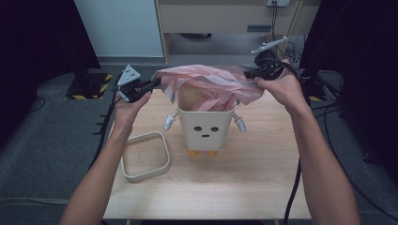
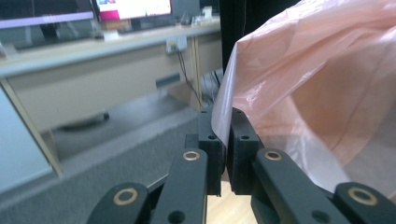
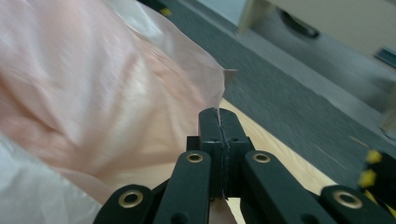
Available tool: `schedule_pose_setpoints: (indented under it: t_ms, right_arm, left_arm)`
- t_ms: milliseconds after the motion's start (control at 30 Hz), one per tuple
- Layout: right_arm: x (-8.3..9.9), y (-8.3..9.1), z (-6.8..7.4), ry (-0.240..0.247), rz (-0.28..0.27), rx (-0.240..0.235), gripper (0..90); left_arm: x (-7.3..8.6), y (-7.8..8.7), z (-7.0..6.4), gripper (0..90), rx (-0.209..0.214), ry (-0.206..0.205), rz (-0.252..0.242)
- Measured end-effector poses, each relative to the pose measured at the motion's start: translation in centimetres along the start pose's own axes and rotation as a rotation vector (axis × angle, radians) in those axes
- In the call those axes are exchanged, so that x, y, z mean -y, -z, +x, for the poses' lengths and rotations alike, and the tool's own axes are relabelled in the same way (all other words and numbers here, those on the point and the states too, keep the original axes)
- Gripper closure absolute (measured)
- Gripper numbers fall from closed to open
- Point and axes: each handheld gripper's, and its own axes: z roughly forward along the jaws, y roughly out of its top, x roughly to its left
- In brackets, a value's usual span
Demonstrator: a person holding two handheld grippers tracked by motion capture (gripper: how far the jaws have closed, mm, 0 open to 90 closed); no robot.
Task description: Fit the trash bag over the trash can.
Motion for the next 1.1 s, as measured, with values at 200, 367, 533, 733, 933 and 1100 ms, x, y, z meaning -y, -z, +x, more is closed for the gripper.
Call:
schedule_pose_setpoints:
  t_ms: [200,367,533,733,933,1100]
  right_arm:
    - [2.1,-1.5,-0.6,-0.024,0.085,0.022,90.0]
    - [4.0,-2.6,-0.9,-0.044,0.13,0.022,90.0]
    - [5.1,-3.2,-0.8,-0.053,0.144,0.012,90.0]
    - [6.2,-3.7,-0.6,-0.058,0.178,-0.002,90.0]
    - [7.4,-4.4,-0.3,-0.059,0.197,-0.017,90.0]
    - [8.1,-4.5,-0.1,-0.067,0.196,-0.023,90.0]
  left_arm:
    - [0.5,-1.2,0.0,87.5,-0.004,0.019,0.117]
    - [1.1,-2.0,-0.1,89.1,0.022,0.031,0.16]
    - [1.6,-2.6,-0.6,89.7,0.046,0.013,0.195]
    - [1.9,-2.7,-0.7,89.7,0.059,0.026,0.23]
    - [2.7,-2.6,-1.2,89.8,0.108,0.029,0.251]
    - [3.0,-2.3,-1.3,89.8,0.115,0.038,0.251]
